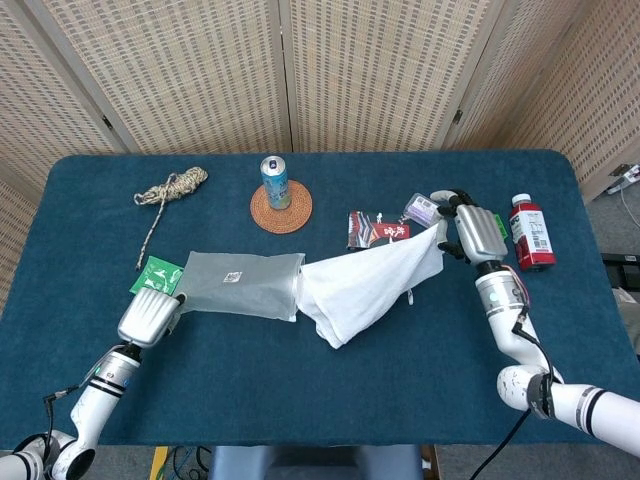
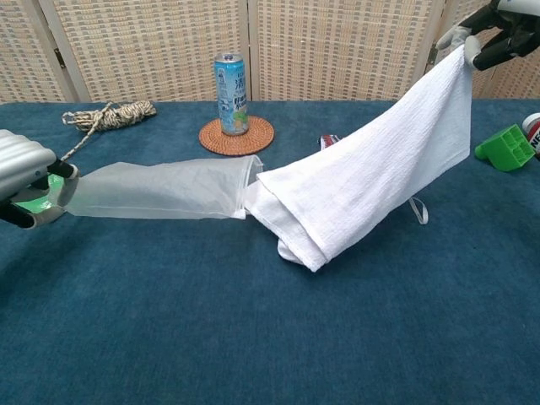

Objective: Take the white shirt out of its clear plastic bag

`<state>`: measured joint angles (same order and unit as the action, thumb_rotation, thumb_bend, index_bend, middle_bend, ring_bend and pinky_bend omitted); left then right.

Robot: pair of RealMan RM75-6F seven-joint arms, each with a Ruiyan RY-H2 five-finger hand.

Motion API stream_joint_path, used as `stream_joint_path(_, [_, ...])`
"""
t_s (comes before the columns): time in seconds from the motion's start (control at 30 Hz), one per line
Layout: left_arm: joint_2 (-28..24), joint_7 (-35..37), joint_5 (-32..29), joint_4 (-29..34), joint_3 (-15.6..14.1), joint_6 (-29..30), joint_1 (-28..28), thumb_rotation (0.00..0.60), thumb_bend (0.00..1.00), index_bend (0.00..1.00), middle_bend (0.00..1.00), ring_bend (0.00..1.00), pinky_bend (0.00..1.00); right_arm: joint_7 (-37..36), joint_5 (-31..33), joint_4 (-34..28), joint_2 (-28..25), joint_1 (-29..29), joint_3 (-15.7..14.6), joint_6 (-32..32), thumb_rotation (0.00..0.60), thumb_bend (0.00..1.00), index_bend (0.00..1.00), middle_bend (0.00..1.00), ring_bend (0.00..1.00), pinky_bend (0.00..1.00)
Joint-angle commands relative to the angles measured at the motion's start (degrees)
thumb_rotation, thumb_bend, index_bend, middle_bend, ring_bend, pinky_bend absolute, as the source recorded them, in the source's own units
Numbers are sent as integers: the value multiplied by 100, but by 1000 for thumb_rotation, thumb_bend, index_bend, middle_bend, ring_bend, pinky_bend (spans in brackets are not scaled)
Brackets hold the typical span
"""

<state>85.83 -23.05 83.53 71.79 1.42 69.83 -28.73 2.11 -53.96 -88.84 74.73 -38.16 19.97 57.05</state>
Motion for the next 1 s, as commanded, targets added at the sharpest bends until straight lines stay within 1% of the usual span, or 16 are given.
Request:
stream_joint_path(0.03, [-35,29,-117,-15,70,14,52,600,430,601,1000,948,1000,-37,-20,-32,-11,18,24,53,600,784,660,235,102,282])
stream_joint_path(0.1, [-62,43,-195,-23,118,19,84,600,430,596,1000,946,1000,-71,-30,-47,-19,29,33,69,600,785,660,235,102,282])
stream_joint_path(0.23, [-114,6,-216,-28,122,0,110,600,430,584,1000,940,1000,-91,-48,-61,-24,43,13,68,600,772,660,235,102,282])
stream_joint_path(0.27, [-122,2,-220,-24,122,-2,117,600,430,581,1000,938,1000,-101,-59,-62,-25,52,6,75,600,750,660,235,102,282])
stream_joint_path(0.4, [-165,11,-246,10,120,10,170,600,430,554,1000,927,1000,-128,-129,-96,-69,128,-55,128,600,606,657,234,102,282])
stream_joint_path(0.43, [-179,29,-250,17,118,17,186,600,430,539,1000,924,1000,-127,-157,-109,-90,153,-76,147,600,570,637,232,102,282])
stream_joint_path(0.47, [-206,38,-260,22,113,20,207,600,430,505,1000,919,1000,-132,-194,-131,-124,192,-105,174,600,528,612,231,102,282])
stream_joint_path(0.53, [-266,43,-285,55,115,36,247,600,417,400,1000,907,1000,-131,-259,-184,-206,268,-161,218,600,345,488,227,102,282])
stream_joint_path(0.6, [-327,67,-297,114,116,57,282,600,319,297,996,889,1000,-112,-318,-242,-290,335,-210,265,600,110,288,218,102,282])
stream_joint_path(0.63, [-358,71,-294,144,114,73,298,600,222,231,987,876,1000,-99,-349,-278,-337,370,-237,289,600,72,240,215,102,282])
stream_joint_path(0.67, [-400,77,-287,189,108,91,320,600,158,188,978,866,1000,-87,-386,-336,-404,419,-271,317,600,23,155,211,102,282])
stream_joint_path(0.7, [-430,74,-281,224,103,104,333,600,78,121,958,847,996,-81,-413,-381,-455,454,-292,338,600,0,72,208,102,282])
stream_joint_path(0.73, [-467,85,-270,275,101,128,352,600,41,72,940,829,990,-78,-454,-439,-519,502,-318,374,600,0,38,207,102,282])
stream_joint_path(0.8, [-518,130,-253,355,108,173,381,600,17,16,905,795,969,-92,-535,-520,-602,580,-357,447,600,0,0,206,102,282])
stream_joint_path(0.93, [-631,213,-304,565,170,289,464,600,13,0,801,707,922,-108,-750,-684,-775,778,-491,618,600,0,0,206,102,282])
stream_joint_path(1.0, [-715,254,-365,713,230,365,517,600,13,0,703,670,902,-97,-854,-764,-868,888,-586,688,600,0,0,206,101,282])
